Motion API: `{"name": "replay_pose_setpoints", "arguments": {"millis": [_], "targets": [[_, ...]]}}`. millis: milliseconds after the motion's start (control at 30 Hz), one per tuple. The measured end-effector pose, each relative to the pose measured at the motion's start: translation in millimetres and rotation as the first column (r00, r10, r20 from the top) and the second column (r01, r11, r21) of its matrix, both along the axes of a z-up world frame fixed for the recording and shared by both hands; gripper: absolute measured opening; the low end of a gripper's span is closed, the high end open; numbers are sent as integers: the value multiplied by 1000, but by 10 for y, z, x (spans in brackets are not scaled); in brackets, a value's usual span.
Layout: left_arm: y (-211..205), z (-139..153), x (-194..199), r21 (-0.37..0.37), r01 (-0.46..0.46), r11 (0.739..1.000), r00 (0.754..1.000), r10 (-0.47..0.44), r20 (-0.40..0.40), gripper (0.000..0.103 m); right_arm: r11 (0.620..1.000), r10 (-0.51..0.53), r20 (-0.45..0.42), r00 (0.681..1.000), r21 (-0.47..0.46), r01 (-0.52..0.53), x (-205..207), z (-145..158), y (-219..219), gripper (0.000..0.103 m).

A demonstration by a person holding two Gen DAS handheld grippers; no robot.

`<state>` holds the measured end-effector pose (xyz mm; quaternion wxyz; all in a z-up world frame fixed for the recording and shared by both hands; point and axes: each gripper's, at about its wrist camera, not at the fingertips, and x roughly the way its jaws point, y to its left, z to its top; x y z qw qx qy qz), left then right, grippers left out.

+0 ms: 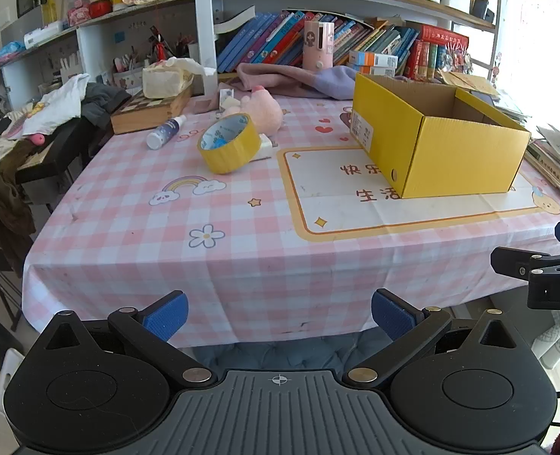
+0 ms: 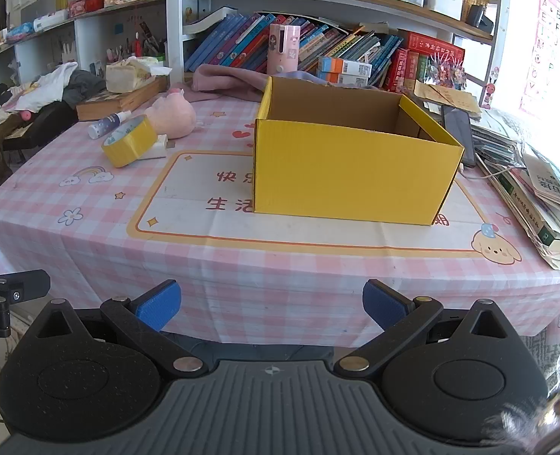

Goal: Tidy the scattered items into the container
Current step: 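Move both tools forward toward the items on the table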

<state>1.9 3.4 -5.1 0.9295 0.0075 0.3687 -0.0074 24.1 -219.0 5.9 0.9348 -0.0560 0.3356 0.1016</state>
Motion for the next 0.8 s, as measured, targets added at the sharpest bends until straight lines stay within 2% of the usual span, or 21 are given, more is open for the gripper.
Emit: {"name": "replay_pose_setpoints", "arguments": {"millis": [800], "targets": [[54,-35,68,-28,26,999,999,-26,-24,103,1000,3,-3,1000,-8,-3,28,-6,37,103]]}}
